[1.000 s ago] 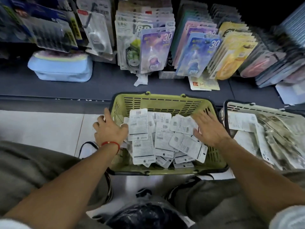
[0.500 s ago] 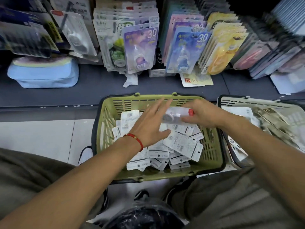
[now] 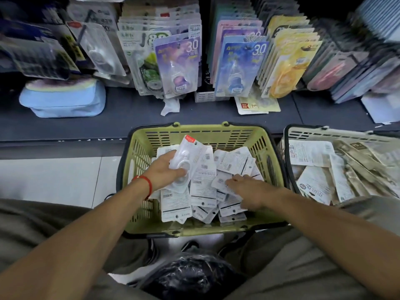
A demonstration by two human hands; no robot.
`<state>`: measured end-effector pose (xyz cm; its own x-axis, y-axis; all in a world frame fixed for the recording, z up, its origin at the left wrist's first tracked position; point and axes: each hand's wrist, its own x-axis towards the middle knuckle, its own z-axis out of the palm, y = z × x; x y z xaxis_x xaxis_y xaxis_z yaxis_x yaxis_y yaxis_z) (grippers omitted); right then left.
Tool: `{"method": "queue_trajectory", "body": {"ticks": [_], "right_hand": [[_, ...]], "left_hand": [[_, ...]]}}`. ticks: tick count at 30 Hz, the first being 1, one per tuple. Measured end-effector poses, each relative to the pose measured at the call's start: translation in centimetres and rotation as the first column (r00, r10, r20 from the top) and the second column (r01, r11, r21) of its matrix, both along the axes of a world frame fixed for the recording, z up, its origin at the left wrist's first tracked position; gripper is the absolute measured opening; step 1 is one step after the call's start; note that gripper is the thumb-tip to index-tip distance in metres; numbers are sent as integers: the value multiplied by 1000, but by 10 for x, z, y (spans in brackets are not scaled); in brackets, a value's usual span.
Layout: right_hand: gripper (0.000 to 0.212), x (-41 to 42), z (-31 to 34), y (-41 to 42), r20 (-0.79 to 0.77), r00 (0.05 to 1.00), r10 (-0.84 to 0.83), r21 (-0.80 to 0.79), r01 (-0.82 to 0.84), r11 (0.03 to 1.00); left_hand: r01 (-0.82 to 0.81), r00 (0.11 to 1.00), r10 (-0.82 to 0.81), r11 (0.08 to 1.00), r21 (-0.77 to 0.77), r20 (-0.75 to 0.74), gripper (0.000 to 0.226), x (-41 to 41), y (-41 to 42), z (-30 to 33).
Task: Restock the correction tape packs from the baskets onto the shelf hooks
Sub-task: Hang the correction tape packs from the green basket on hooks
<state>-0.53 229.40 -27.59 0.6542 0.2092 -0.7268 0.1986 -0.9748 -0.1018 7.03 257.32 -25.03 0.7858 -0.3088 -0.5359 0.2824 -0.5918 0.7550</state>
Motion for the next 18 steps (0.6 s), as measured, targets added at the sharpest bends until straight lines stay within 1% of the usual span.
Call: {"method": "queue_trajectory", "body": {"ticks": [2, 4, 6, 7, 8, 10, 11, 12, 14, 15, 16, 17, 18], "right_hand": [[57, 13, 23, -8, 5, 999, -54, 71, 54, 996], [42, 28, 54, -16, 56, 991, -120, 203, 106, 974], [27, 38, 81, -17, 85, 976, -198, 382, 152, 912], [22, 40, 89, -13, 80, 967, -242, 465, 178, 867], [19, 41, 94, -6, 76, 958, -277, 524, 198, 829], [15, 43, 92, 13, 144, 948, -283, 575, 152, 804], [16, 44, 86, 22, 212, 936, -281, 592, 105, 799], [21, 45, 78, 29, 286, 911, -297, 615, 63, 786], [37, 49, 59, 37, 445, 816, -368, 640, -3, 768], [42, 53, 50, 36, 515, 756, -405, 629, -13, 777], [45, 56, 41, 28, 552, 717, -425, 598, 15, 802], [49, 60, 30, 16, 550, 729, -408, 521, 83, 850], [57, 60, 20, 2, 499, 798, -338, 371, 156, 915]], "left_hand": [[22, 1000, -22, 1000, 7, 7, 40, -3, 1, 2], [38, 999, -39, 998, 40, 34, 33, -3, 0, 6], [71, 997, -73, 996, 56, 37, 29, -3, -5, 13], [89, 996, -90, 995, 53, 19, 31, -4, -7, 16], [109, 994, -108, 993, 39, -18, 38, -5, -9, 16], [187, 978, -187, 982, -10, -95, 70, -12, -14, 18], [237, 963, -240, 971, -34, -122, 82, -17, -16, 18], [264, 956, -269, 963, -61, -119, 82, -21, -17, 16], [228, 968, -237, 968, -102, -83, 52, -25, -15, 11], [188, 978, -197, 975, -121, -69, 43, -25, -12, 8], [142, 986, -151, 982, -125, -71, 37, -24, -8, 6], [87, 991, -98, 989, -119, -92, 35, -23, -3, 6], [36, 991, -50, 993, -115, -125, 35, -21, 3, 6]]}}
